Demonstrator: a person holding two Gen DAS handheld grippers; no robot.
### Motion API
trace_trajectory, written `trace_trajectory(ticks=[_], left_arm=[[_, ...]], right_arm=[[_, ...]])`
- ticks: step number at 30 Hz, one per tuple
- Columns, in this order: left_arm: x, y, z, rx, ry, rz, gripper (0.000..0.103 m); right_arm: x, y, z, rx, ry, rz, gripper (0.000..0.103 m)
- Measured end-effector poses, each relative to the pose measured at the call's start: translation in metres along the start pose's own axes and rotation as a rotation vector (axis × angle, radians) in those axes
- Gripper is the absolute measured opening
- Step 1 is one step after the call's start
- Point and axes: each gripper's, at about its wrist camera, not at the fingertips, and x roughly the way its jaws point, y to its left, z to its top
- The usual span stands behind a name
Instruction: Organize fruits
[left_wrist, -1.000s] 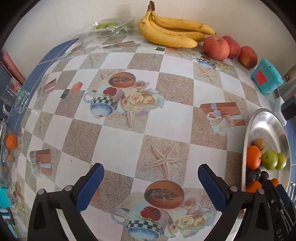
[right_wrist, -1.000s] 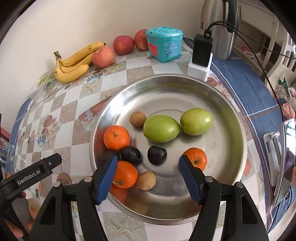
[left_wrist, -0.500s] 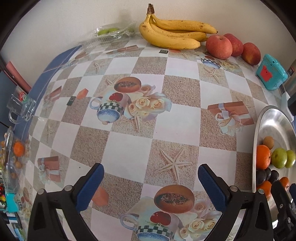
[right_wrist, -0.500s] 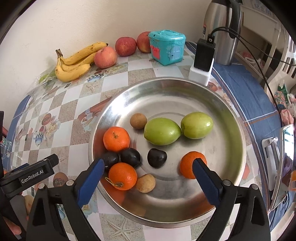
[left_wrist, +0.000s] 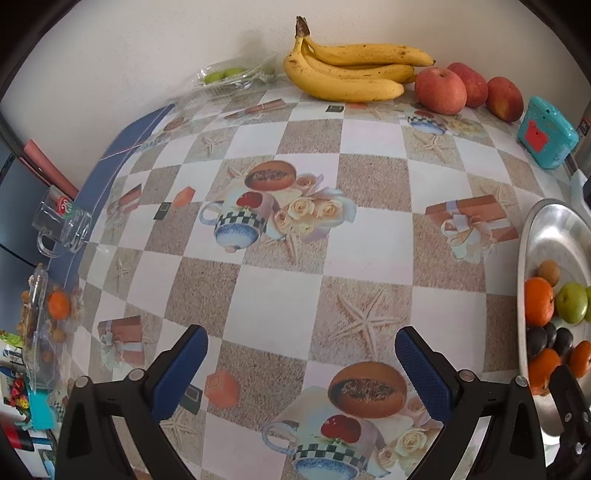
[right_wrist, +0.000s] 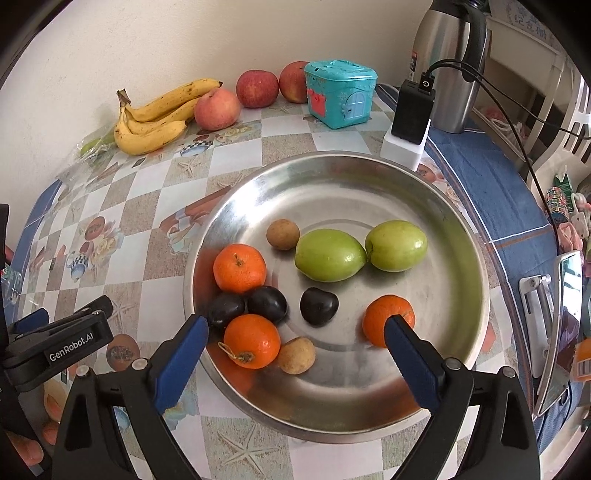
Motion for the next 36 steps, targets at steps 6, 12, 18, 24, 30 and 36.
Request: trace_trajectory(ticks=[6,12,18,24,30,36], left_arm=[[-0.001,0.001,-0.008,0.025,-0.003,0.034,0.103],[-0.002,0.005,-0.018,0.044,0.011,0.065,0.103],[-0.015,0.01,-0.03,0.067,-0.003,0.074,0.103],[-0.032,0.016,-0.041,0.065,-0.024,0.063,0.103],[-0.049,0.026,-0.052,0.047,-0.033,0.037,0.103],[-0.063,0.036,-0.063,0.037,-0.04,0.017,0.103]], right_arm=[[-0.004,0.005,-0.005,-0.018,0.013,-0.009,0.096],[-0.015,0.008,-0.01,-0.023,0.011,-0.007,0.096],[-0.022,0.012,-0.017,-0.035,0.01,-0.002,0.096],[-0.035,0.014,-0.029,-0.043,0.005,-0.004,0.096],[-0.048,0.014,-0.039,-0.044,0.001,0.0,0.096],[-0.058,0.013,-0.052,-0.047,0.002,-0.002,0.096]])
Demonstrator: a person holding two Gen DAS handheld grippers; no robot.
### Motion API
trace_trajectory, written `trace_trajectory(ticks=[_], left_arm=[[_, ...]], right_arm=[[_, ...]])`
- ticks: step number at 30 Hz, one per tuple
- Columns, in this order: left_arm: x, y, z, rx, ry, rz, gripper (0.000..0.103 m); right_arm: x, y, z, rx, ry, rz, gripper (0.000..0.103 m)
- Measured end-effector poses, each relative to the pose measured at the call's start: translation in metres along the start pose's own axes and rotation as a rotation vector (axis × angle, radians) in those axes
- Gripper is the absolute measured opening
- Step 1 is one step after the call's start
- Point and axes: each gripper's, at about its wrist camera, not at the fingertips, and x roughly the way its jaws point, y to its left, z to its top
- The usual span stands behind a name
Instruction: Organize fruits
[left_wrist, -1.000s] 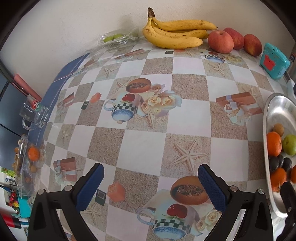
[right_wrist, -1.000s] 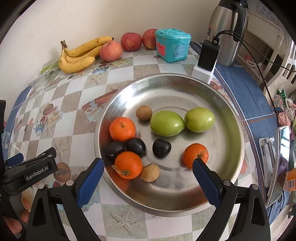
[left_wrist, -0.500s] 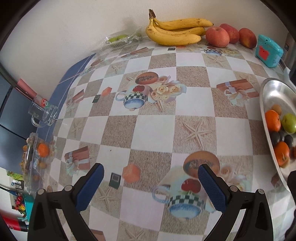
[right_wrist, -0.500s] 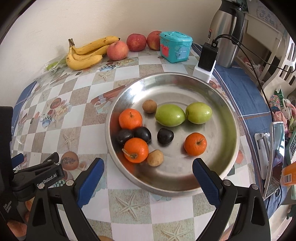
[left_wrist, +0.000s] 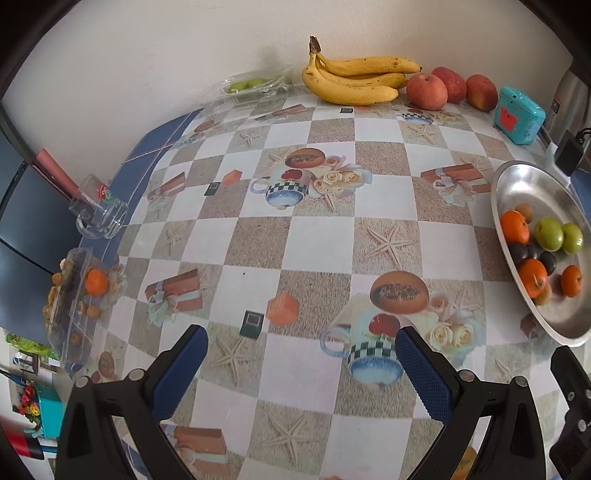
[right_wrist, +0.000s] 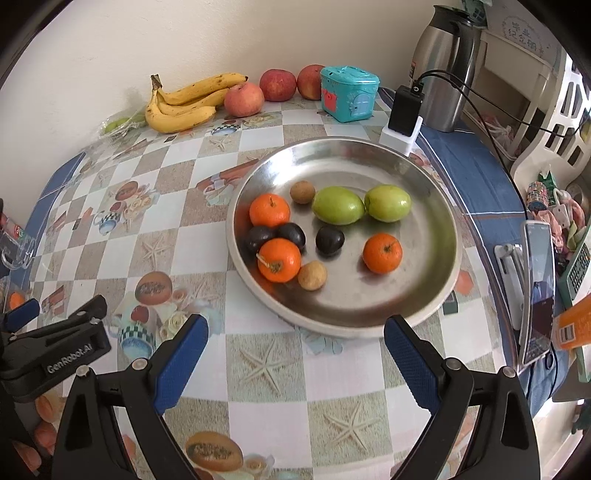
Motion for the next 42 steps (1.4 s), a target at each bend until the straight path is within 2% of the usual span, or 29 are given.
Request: trace_trajectory(ticks=[19,29,42], left_arm=[[-0.031,0.023,-0.031,-0.049,-0.022,-0.078,0.103],[-0.039,0.025,-0.032,-0.052,-0.043,-0.087,0.103],[-0.03,0.021,-0.031,-0.037,-0.017,-0.084,0.103]], right_arm=[[-0.03,0.0,-0.032,-0.001,-0.034,0.002,0.096],[-0.04,-0.004,-0.034,0.019,-0.068,0.008,0.096],[-0.03,-0.003,-0.033,0.008,-0.059,0.008,0.096]])
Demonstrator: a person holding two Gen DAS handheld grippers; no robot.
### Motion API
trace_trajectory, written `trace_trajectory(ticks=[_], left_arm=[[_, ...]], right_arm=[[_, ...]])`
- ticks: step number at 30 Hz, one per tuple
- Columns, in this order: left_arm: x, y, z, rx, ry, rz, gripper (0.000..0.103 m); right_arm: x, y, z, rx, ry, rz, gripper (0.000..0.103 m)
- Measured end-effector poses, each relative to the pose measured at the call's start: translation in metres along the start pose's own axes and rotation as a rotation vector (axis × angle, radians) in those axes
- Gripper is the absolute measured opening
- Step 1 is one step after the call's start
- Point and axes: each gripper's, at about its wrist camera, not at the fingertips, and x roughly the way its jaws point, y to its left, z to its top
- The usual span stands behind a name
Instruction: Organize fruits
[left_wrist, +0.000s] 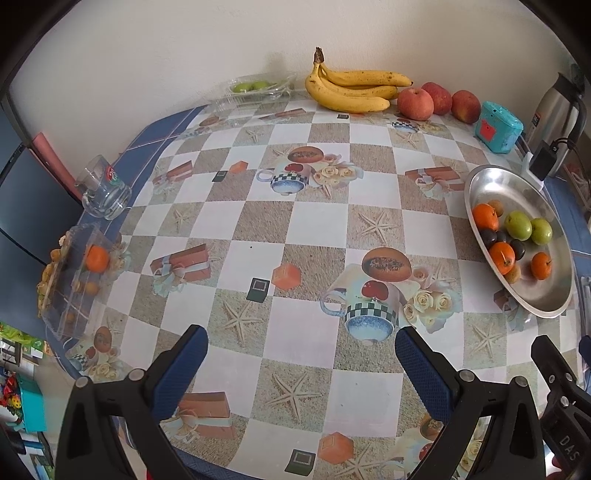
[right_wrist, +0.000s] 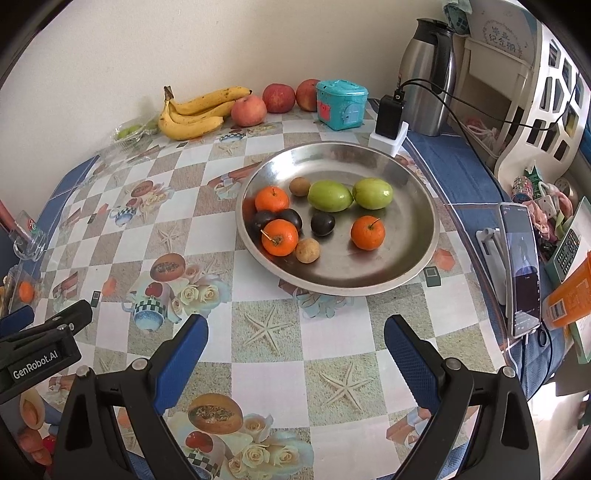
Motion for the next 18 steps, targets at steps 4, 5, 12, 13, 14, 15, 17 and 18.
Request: trace_trajectory(ticks=[4,5,12,13,14,15,17,18], left_arm=[[0.005,-0.001,0.0,-0.001,0.015,0.003,0.103],[0.006,-0.001,0.0,-0.002,0.017,0.003,0.103],[0.013,-0.002,0.001,0.0,0.028,0.006,0.103],[0.014,-0.002,0.001,0.0,0.029,0.007,0.103],[0.016,-0.003,0.001,0.002,0.033,0.008,0.103],[0.017,-0.004,0.001,0.003,0.035,0.009,0.103],[0.02,-0.004,0.001,0.004,0.039,0.011,0.103],[0.021,-0.004,0.001,0.004,0.042,0.011,0.103]], right_arm=[[0.004,-0.001,0.0,0.001,0.006,0.0,0.096],[0.006,-0.001,0.0,0.001,0.008,0.0,0.096],[0.014,-0.001,0.0,-0.002,0.022,-0.002,0.096],[0.015,-0.001,0.0,-0.001,0.024,-0.002,0.096],[0.017,-0.001,0.0,0.0,0.027,-0.003,0.096],[0.018,-0.001,-0.001,0.0,0.028,-0.004,0.096],[0.019,-0.001,-0.001,0.0,0.03,-0.004,0.096],[0.021,0.0,-0.001,0.0,0.032,-0.004,0.096]])
